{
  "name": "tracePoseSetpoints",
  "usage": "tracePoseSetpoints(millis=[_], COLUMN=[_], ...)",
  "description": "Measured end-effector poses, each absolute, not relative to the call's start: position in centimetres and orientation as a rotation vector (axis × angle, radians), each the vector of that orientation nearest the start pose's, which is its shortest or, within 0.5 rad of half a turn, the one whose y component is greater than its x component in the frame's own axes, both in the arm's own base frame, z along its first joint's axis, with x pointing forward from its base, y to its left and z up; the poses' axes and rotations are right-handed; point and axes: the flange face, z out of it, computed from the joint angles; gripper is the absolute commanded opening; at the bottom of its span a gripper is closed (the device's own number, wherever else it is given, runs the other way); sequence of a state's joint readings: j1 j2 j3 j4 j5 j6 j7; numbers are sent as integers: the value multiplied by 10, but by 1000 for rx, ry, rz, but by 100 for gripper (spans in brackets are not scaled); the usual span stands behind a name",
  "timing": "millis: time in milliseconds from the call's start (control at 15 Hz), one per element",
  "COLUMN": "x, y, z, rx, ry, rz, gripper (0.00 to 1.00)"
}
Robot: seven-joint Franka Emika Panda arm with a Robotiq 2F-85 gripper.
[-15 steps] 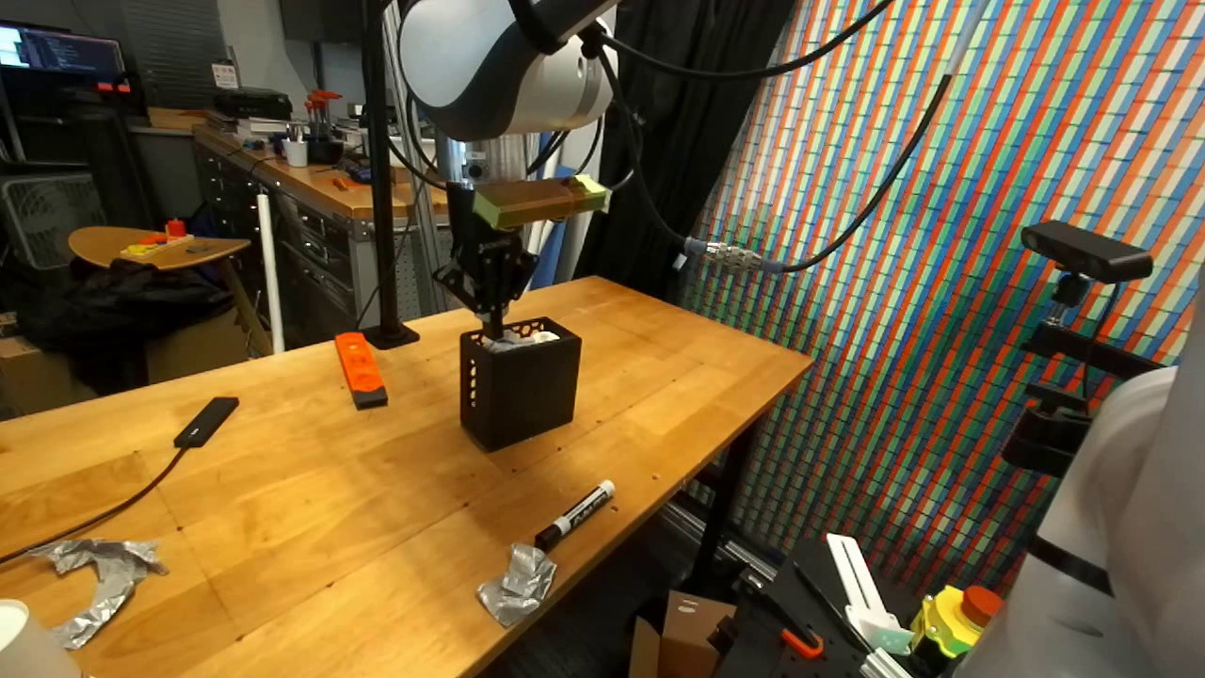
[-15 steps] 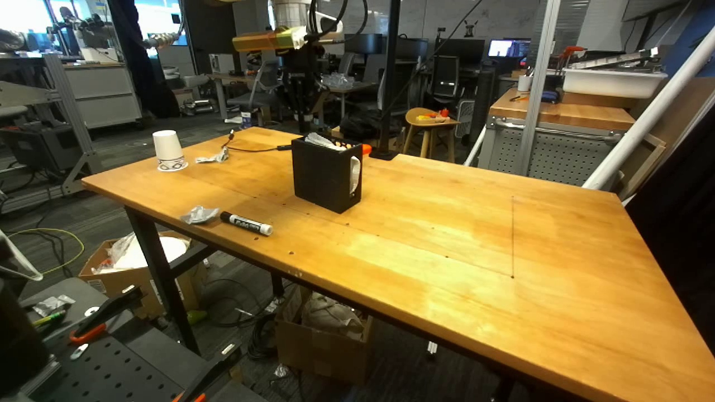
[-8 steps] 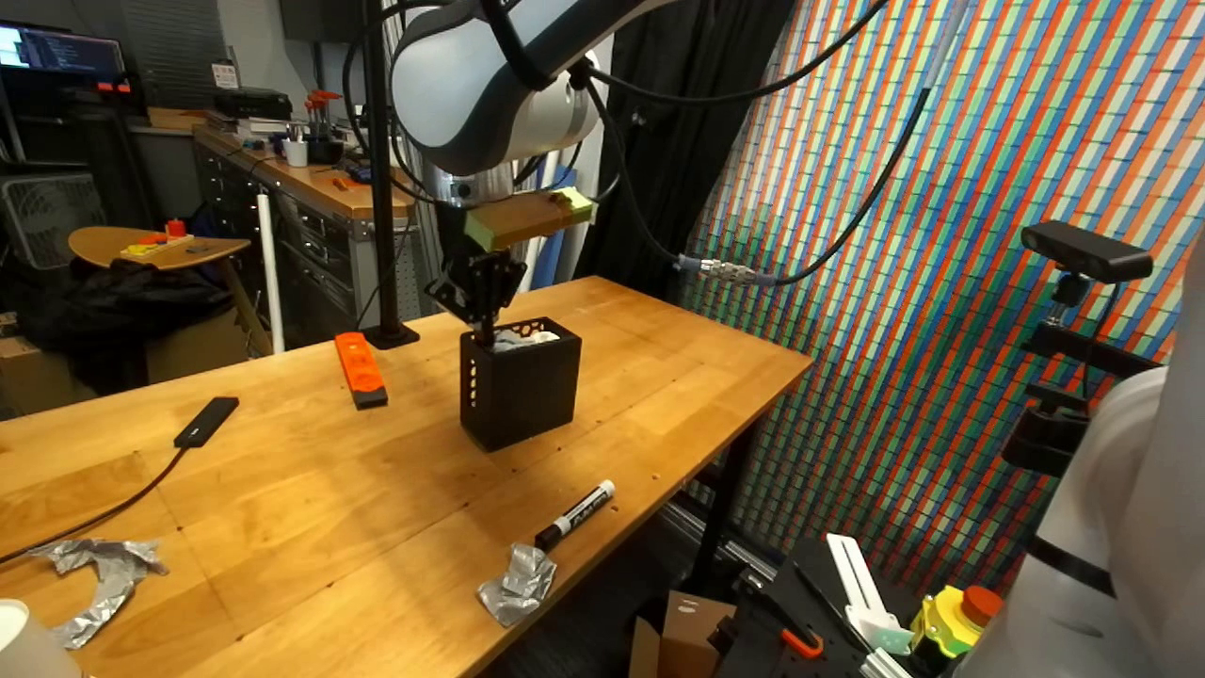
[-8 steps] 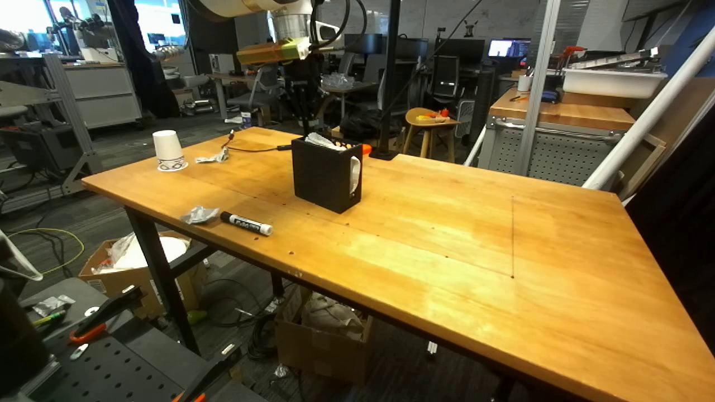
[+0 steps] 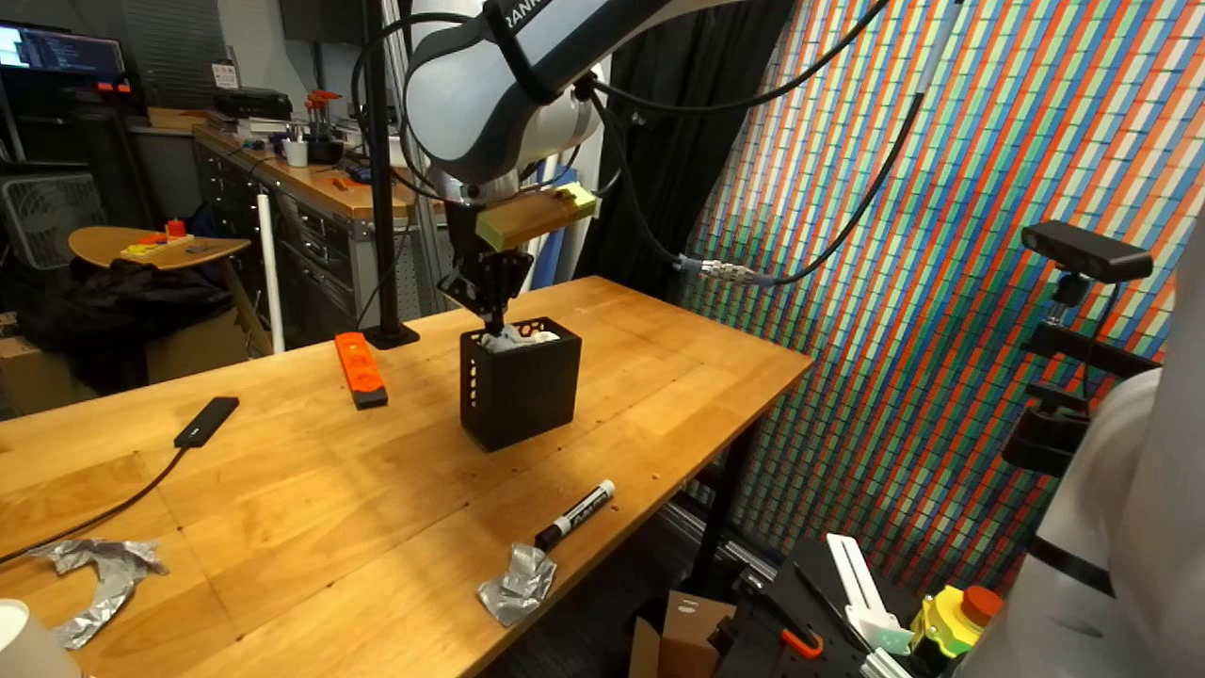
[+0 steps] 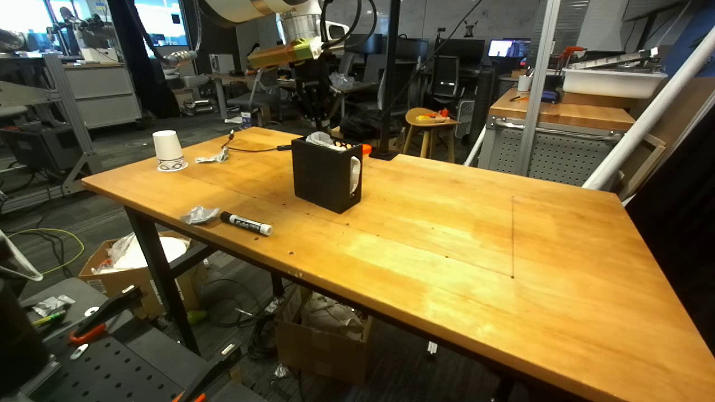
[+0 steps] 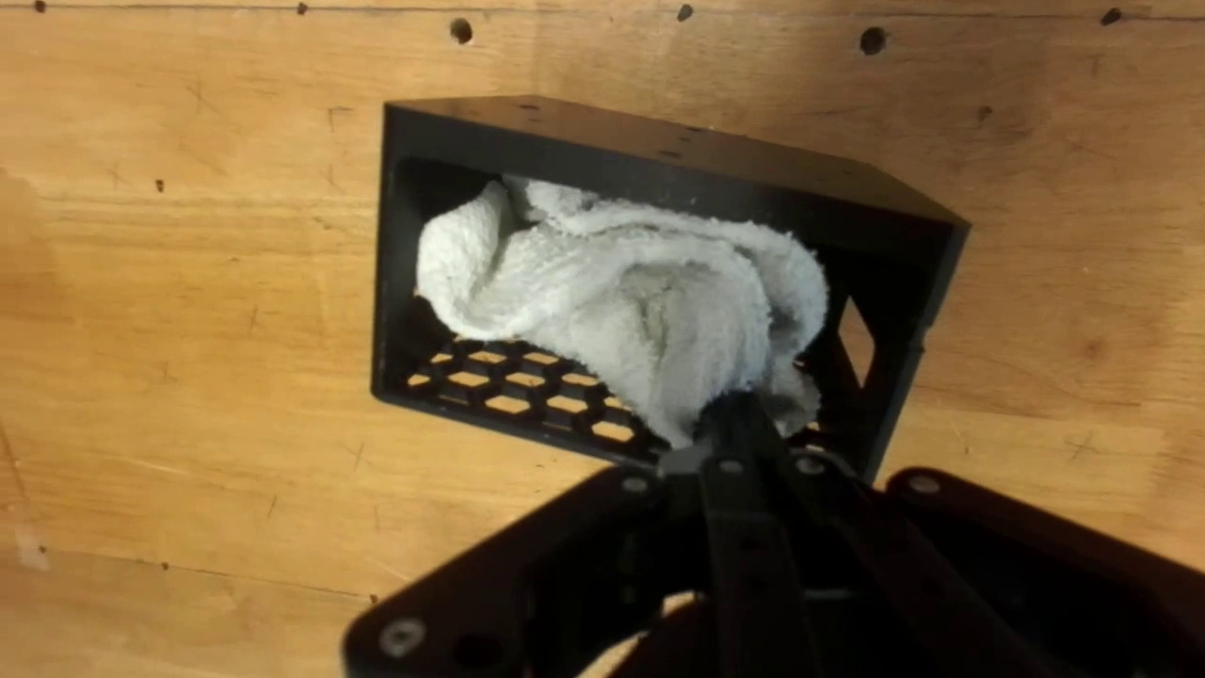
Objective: Shove the cloth in the black box
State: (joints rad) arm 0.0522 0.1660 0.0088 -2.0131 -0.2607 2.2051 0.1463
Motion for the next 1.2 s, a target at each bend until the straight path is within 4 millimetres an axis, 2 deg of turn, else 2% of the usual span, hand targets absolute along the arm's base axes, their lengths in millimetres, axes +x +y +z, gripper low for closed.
tracePoseSetpoints(millis=[333,733,1200], x=[591,576,567], y=[8,2,3], z=[383,371,404], rx=[-3386,-3406,-3378], ry=[-104,-71,-15], rz=[-99,138,100], gripper=[0,0,0])
